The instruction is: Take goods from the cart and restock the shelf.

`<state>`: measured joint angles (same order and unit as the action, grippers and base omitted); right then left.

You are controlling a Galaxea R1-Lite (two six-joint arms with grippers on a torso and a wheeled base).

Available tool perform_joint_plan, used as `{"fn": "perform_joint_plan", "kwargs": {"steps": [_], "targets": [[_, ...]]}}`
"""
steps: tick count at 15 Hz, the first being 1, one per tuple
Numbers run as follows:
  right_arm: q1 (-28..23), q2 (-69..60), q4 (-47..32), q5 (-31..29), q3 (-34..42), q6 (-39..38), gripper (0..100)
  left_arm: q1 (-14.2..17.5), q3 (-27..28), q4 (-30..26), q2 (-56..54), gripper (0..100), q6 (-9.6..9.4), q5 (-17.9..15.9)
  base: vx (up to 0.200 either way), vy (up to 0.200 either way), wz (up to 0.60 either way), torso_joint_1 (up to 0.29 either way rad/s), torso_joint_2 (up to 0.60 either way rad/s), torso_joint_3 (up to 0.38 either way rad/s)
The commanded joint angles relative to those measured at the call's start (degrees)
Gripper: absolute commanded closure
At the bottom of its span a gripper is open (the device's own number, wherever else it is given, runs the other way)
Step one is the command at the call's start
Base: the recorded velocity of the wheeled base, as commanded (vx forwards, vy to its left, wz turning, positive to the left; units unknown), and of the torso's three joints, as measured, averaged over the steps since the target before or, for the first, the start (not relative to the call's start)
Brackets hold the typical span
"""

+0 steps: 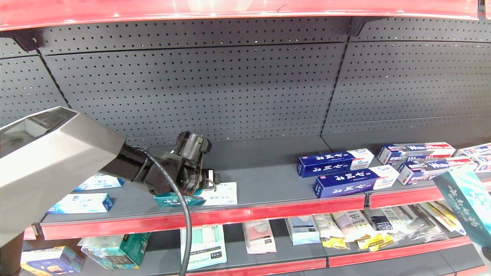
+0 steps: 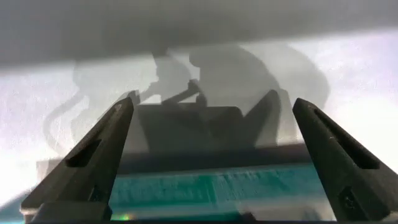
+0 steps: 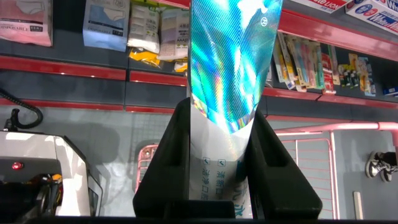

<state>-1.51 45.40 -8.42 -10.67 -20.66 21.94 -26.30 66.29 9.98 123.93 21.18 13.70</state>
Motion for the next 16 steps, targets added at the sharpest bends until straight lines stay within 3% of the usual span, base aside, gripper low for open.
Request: {"fn": "perform_joint_plan", "kwargs": {"steps": [1, 16], "targets": [[0.02, 0.13, -0.01, 0.03, 0.01, 0.03, 100, 0.02, -0.55, 0.04, 0.00, 0, 0.01, 0.01, 0.000, 0.000, 0.00, 0.000, 0.00, 0.000], [0.02, -0.13, -0.01, 0.03, 0.36, -0.06, 100, -0.16, -3.63, -0.14, -1.67, 0, -0.43, -0.25, 0.000, 0.000, 0.00, 0.000, 0.00, 0.000]]}}
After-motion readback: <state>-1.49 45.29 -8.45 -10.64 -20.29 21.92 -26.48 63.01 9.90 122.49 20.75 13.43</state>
